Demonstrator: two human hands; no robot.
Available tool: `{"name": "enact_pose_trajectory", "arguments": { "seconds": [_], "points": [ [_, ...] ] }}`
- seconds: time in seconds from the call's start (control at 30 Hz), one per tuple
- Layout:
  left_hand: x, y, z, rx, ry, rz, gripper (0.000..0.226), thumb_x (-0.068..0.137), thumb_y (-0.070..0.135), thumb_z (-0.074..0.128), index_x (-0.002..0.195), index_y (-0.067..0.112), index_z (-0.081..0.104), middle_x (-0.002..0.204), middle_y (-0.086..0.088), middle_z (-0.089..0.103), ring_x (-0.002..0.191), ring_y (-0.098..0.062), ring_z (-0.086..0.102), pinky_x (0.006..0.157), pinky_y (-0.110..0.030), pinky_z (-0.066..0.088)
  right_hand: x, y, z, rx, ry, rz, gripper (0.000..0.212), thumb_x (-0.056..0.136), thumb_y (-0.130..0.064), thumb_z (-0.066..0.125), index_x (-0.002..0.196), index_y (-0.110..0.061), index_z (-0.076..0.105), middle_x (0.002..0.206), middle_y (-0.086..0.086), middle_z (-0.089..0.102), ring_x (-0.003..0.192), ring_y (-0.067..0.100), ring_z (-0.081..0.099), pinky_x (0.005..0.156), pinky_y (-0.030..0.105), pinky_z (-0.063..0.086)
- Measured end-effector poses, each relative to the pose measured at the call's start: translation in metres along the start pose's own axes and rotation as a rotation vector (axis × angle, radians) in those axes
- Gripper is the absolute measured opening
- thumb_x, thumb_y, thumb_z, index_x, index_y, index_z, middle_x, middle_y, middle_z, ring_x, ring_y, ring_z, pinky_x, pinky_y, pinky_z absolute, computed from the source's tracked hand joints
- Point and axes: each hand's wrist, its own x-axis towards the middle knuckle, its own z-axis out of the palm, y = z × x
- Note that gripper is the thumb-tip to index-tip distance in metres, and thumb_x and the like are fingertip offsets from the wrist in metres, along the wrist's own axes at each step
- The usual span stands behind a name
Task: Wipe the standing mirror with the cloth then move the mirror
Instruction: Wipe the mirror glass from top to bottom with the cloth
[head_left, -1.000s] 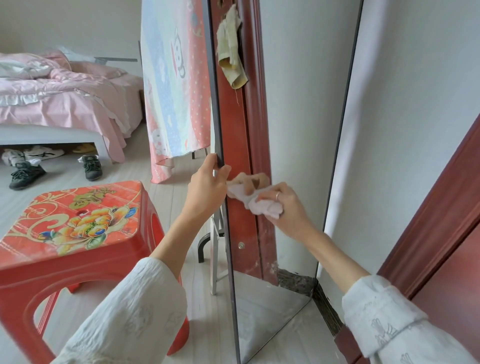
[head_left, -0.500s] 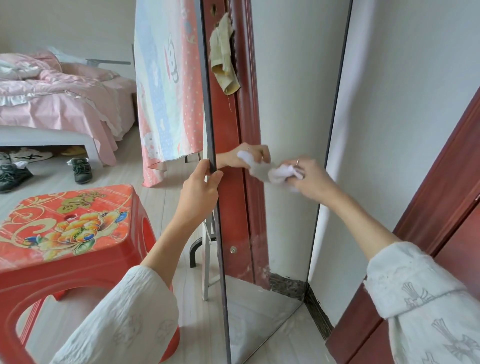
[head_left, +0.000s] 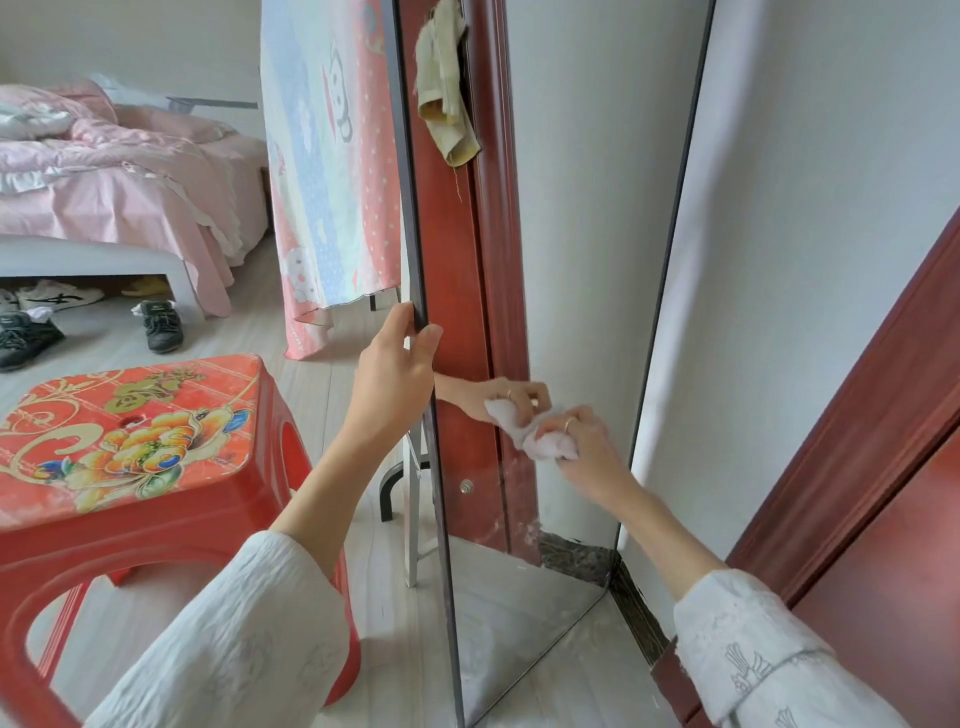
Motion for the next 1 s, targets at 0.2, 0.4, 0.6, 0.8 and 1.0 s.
{"name": "enact_pose_trajectory", "arguments": {
  "seconds": [0.2, 0.4, 0.6, 0.8, 1.0],
  "points": [
    [-0.007, -0.004, 0.011, -0.036, 0.036, -0.008, 0.021, 0.098, 0.023, 0.034, 0.080, 0.013, 0.032, 0.061, 0.005, 0.031, 0.052, -0.008, 0.031, 0.055, -0.030, 0.028, 0.011, 0.018, -0.025, -0.096, -0.286, 0.109, 0.046, 0.074, -0.024, 0.041, 0.108, -0.001, 0.063, 0.110, 0.016, 0.063, 0.107, 0.029, 0.058, 0.078, 0.022, 0.037],
    [-0.012, -0.004, 0.022, -0.002, 0.132, -0.016, 0.023, 0.099, 0.029, 0.022, 0.089, 0.011, 0.032, 0.055, 0.002, 0.032, 0.048, -0.016, 0.030, 0.049, -0.033, 0.026, 0.050, 0.015, -0.096, 0.053, 0.403, 0.124, 0.030, 0.077, -0.001, 0.054, 0.104, -0.004, 0.066, 0.106, 0.023, 0.055, 0.100, 0.036, 0.057, 0.077, 0.030, 0.043],
    [-0.009, -0.009, 0.032, 0.048, 0.184, 0.005, 0.022, 0.099, 0.028, 0.018, 0.091, 0.011, 0.029, 0.053, -0.002, 0.036, 0.046, -0.025, 0.036, 0.046, -0.032, 0.027, 0.074, -0.019, -0.109, 0.210, 0.622, 0.038, 0.037, 0.080, 0.009, 0.045, 0.112, -0.002, 0.059, 0.122, 0.018, 0.048, 0.109, 0.031, 0.054, 0.089, 0.017, 0.035],
    [-0.005, -0.012, 0.041, 0.001, 0.269, 0.050, 0.027, 0.099, 0.023, 0.019, 0.102, 0.003, 0.037, 0.058, 0.008, 0.035, 0.048, -0.005, 0.039, 0.049, -0.025, 0.032, 0.052, -0.013, -0.048, 0.207, 0.673, 0.038, 0.031, 0.076, 0.015, 0.046, 0.101, 0.003, 0.061, 0.115, 0.020, 0.049, 0.106, 0.033, 0.053, 0.084, 0.015, 0.033],
    [-0.002, -0.018, 0.047, -0.036, 0.313, 0.091, 0.017, 0.099, 0.020, 0.019, 0.091, 0.010, 0.030, 0.053, 0.006, 0.027, 0.047, -0.001, 0.042, 0.044, -0.018, 0.029, 0.006, 0.025, 0.015, 0.156, 0.471, 0.134, 0.032, 0.078, 0.015, 0.048, 0.103, 0.003, 0.063, 0.116, 0.019, 0.049, 0.105, 0.031, 0.051, 0.082, 0.017, 0.033]
  ]
}}
